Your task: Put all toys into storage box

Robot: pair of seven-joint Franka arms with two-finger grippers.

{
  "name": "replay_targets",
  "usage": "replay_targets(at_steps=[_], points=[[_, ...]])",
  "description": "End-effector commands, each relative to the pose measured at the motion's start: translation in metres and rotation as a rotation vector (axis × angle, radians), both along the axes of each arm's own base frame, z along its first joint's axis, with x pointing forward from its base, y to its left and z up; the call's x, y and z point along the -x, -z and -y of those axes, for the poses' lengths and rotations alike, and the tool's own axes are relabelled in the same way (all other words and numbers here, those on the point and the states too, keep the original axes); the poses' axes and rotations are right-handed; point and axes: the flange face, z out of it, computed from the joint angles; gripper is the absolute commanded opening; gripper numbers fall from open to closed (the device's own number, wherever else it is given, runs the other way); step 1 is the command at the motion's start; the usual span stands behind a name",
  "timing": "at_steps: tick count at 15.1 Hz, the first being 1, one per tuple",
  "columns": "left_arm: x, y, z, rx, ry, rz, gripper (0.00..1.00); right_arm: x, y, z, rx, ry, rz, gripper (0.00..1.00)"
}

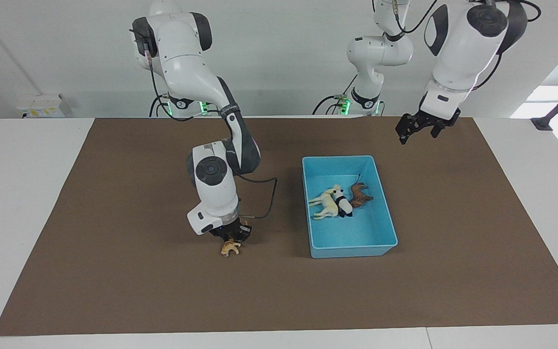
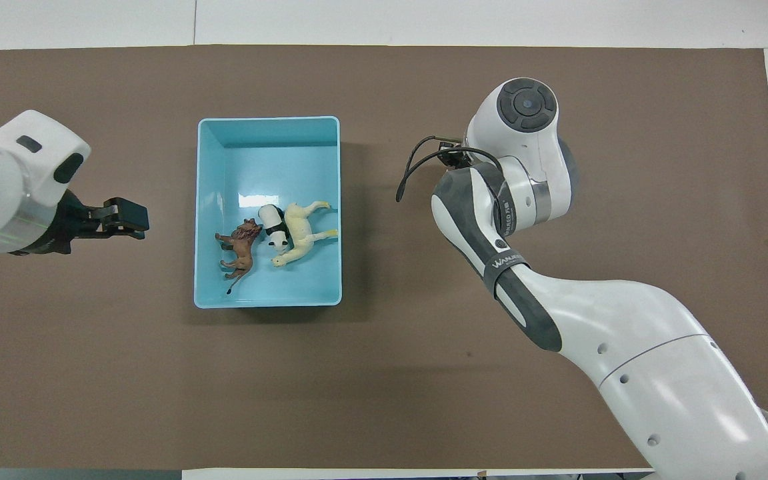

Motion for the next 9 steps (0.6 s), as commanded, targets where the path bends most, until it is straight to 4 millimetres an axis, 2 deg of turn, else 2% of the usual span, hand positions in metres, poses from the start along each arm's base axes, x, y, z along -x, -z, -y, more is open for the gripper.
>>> replay_targets(at_steps=[1, 2, 3, 4, 5, 7, 8, 9], points=[[-0.021, 0.006, -0.026, 0.037, 0.043, -0.015, 1.0, 0.002, -0.059, -0.048, -0.004, -0.025, -0.046, 0.0], [-0.023, 0.012, -0.029, 0.037, 0.04, -0.012, 1.0, -0.003, -0.092, -0.065, -0.011, -0.011, -0.033, 0.0], [-0.025, 0.026, -0.029, 0.036, 0.039, -0.041, 1.0, -0.001, -0.12, -0.088, -0.024, -0.019, -0.012, 0.0], [-0.024, 0.03, -0.028, 0.035, 0.039, -0.067, 1.0, 0.006, -0.143, -0.114, -0.038, -0.033, 0.016, 0.0], [-0.027, 0.02, -0.021, 0.031, 0.046, -0.048, 1.0, 0.014, -0.156, -0.137, -0.057, -0.06, 0.043, 0.0], [-0.03, 0.017, -0.02, 0.037, 0.049, -0.026, 1.0, 0.043, -0.163, -0.202, -0.094, -0.125, 0.113, 0.0], [-0.029, 0.021, -0.022, 0.035, 0.061, -0.046, 1.0, 0.053, -0.167, -0.224, -0.122, -0.155, 0.152, 0.0], [-0.03, 0.02, -0.025, 0.036, 0.113, -0.052, 1.0, 0.069, -0.163, -0.248, -0.135, -0.191, 0.168, 0.0]])
